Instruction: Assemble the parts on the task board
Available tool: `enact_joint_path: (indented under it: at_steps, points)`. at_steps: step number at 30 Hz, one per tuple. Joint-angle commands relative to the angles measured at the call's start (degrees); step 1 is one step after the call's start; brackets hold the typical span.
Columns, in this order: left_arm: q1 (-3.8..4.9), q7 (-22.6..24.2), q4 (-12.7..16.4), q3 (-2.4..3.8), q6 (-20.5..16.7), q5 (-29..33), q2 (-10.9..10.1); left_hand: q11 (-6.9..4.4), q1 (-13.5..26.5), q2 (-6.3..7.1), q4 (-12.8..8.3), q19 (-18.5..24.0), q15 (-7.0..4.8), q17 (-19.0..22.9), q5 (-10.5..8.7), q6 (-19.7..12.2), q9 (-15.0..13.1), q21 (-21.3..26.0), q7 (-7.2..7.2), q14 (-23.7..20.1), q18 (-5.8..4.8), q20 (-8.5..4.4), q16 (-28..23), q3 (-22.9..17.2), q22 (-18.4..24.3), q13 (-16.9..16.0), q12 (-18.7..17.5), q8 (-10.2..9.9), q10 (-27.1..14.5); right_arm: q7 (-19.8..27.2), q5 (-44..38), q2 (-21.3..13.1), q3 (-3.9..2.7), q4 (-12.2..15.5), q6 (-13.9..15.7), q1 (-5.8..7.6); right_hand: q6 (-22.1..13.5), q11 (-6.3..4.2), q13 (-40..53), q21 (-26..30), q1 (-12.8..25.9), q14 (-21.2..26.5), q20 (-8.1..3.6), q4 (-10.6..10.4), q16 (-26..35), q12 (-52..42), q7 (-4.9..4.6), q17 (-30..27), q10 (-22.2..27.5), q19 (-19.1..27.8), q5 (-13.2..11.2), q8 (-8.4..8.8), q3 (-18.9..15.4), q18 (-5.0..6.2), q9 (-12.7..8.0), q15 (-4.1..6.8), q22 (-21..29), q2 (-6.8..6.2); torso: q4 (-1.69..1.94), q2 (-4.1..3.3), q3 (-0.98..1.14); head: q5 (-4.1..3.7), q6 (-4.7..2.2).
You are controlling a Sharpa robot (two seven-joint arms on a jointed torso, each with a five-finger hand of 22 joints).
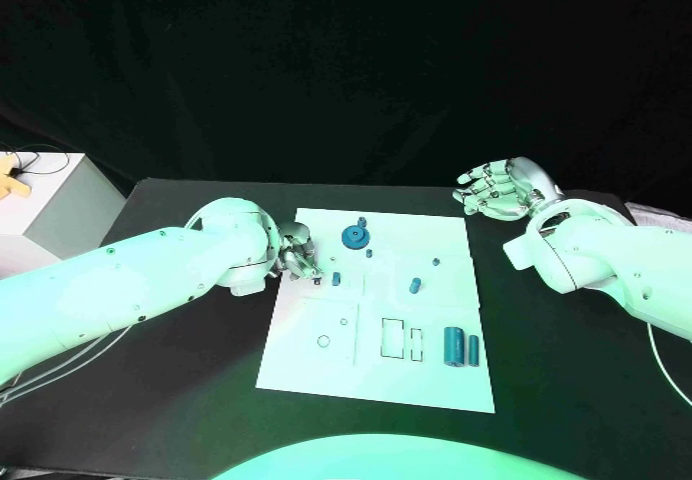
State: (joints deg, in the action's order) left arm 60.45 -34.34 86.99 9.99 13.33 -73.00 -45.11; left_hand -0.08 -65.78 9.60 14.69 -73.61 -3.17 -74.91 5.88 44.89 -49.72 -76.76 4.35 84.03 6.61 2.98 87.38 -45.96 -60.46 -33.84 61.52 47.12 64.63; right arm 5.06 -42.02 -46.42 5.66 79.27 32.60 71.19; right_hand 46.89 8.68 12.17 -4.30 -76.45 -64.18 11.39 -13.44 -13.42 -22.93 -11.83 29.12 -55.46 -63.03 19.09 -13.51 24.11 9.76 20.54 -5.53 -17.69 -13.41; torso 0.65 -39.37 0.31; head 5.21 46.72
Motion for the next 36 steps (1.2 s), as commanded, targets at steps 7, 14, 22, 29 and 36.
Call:
enact_joint_path:
  at_steps: [7, 14, 22, 29, 36]
  points:
    - [-0.31, -1.22, 0.51, -0.01, 0.42, -1.97, 0.04, -0.26, 0.7, -0.07, -10.85, -0.58, -0.35, -10.02, 0.2, 0.26, 0.06, -0.22, -0.48, 3.97, -0.66, -0.05, 0.26, -11.23, -0.07, 0.25, -0.29, 0.36, -0.1, 0.69, -0.04, -0.1, -0.01, 0.16, -0.75, -0.04, -0.4, 0.2, -0.12, 0.36, 0.52, -0.39, 0.19, -0.08, 0.27, -0.12, -1.12, -0.08, -0.05, -0.35, 0.27, -0.35, -0.42, 0.74, -0.1, 0.04, 0.13, -0.02, 0.07, 0.0, 0.01, -0.09, 0.13]
    - [-0.46, -1.46, 0.98, -0.01, 0.75, -2.07, -0.06, -0.27, 0.78, -0.06, -10.91, -0.54, -0.36, -10.1, 0.21, 0.26, 0.05, -0.19, -0.49, 4.0, -0.64, -0.06, 0.3, -11.35, 0.0, 0.21, -0.27, 0.41, -0.04, 0.7, -0.05, -0.14, -0.01, 0.18, -0.74, -0.05, -0.4, 0.2, -0.12, 0.36, 0.52, -0.39, 0.19, -0.08, 0.27, -0.12, -1.12, -0.08, -0.05, -0.35, 0.27, -0.35, -0.42, 0.74, -0.1, 0.04, 0.13, -0.02, 0.04, 0.03, -0.01, 0.0, 0.14]
    - [-0.55, -1.55, 1.29, -0.01, 0.96, -2.08, -0.12, -0.29, 0.9, -0.05, -11.01, -0.53, -0.36, -10.13, 0.21, 0.26, 0.04, -0.18, -0.5, 4.02, -0.64, -0.07, 0.31, -11.5, 0.03, 0.32, -0.31, 0.47, -0.02, 0.72, -0.05, -0.15, -0.01, 0.21, -0.77, -0.07, -0.4, 0.2, -0.12, 0.36, 0.52, -0.39, 0.19, -0.08, 0.27, -0.12, -1.12, -0.08, -0.05, -0.35, 0.27, -0.35, -0.42, 0.74, -0.1, 0.04, 0.13, -0.02, 0.02, -0.01, 0.01, -0.12, 0.13]
    - [-0.57, -1.51, 1.29, -0.02, 1.05, -2.05, -0.05, -0.29, 0.9, -0.05, -11.01, -0.53, -0.36, -10.13, 0.21, 0.26, 0.04, -0.18, -0.5, 4.02, -0.64, -0.07, 0.31, -11.5, 0.03, 0.32, -0.31, 0.47, -0.02, 0.72, -0.05, -0.15, -0.01, 0.21, -0.77, -0.08, -0.4, 0.2, -0.12, 0.36, 0.52, -0.39, 0.19, -0.08, 0.27, -0.12, -1.12, -0.08, -0.05, -0.35, 0.27, -0.35, -0.42, 0.74, -0.1, 0.04, 0.13, -0.02, 0.0, -0.01, 0.01, -0.11, 0.15]
    - [-0.57, -1.43, 1.07, -0.03, 1.16, -1.97, 0.1, -0.28, 0.99, -0.05, -11.04, -0.49, -0.37, -10.03, 0.19, 0.25, 0.03, -0.15, -0.5, 3.98, -0.63, -0.08, 0.27, -11.59, 0.1, 0.46, -0.38, 0.5, -0.06, 0.7, -0.05, -0.17, -0.01, 0.23, -0.77, -0.08, -0.4, 0.2, -0.12, 0.36, 0.52, -0.39, 0.19, -0.08, 0.27, -0.12, -1.12, -0.08, -0.05, -0.35, 0.27, -0.35, -0.42, 0.74, -0.1, 0.04, 0.13, -0.02, 0.02, 0.0, 0.04, -0.12, 0.13]
